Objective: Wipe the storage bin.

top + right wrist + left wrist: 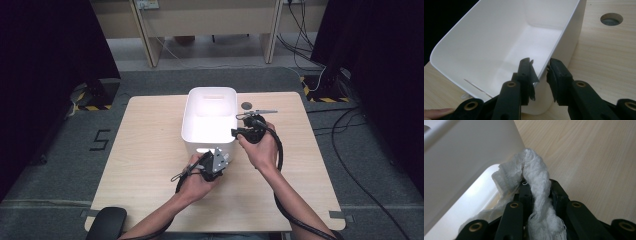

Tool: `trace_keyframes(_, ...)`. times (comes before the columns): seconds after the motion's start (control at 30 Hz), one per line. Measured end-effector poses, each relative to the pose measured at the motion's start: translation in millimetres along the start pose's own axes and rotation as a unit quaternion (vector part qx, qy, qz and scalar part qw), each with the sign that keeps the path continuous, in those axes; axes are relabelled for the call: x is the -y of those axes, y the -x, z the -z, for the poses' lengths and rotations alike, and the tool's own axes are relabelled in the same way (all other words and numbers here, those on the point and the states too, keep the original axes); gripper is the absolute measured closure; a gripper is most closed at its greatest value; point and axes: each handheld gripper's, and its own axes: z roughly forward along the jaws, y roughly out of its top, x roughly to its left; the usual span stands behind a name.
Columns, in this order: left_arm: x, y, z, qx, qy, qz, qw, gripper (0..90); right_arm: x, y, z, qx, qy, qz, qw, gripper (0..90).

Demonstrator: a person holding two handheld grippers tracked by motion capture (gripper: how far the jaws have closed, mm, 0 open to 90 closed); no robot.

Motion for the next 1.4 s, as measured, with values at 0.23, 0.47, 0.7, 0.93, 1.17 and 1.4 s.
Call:
trace_keyframes(0.23,3.3,2.5,-7.3,0.000,-0.007,-0.005,1.0000,75.1,0.1,0.0,-0.1,0.000,0.001,-0.001,1.0000,71.8)
trace_keyframes(0.47,1.8,5.9,-13.3,0.005,-0.007,-0.003,1.0000,75.1,-0.3,0.3,-0.4,0.001,0.001,0.001,1.0000,71.9)
trace_keyframes(0.7,0.0,10.7,-20.0,0.008,-0.005,-0.004,0.9999,75.0,-0.6,0.2,-0.4,0.000,-0.001,0.000,1.0000,71.8)
trace_keyframes(0.93,-2.2,11.9,-20.9,0.008,0.000,0.000,1.0000,75.1,-0.4,0.7,-0.3,-0.001,0.000,0.001,1.0000,71.8)
trace_keyframes(1.17,-7.7,10.4,-14.3,0.004,0.012,0.001,0.9999,75.1,-0.3,0.6,-0.4,-0.001,0.001,0.001,1.0000,71.8)
trace_keyframes(1.4,-17.1,8.2,-7.6,0.003,0.027,0.001,0.9996,75.0,-0.2,0.8,-0.4,0.000,0.001,0.001,1.0000,71.8)
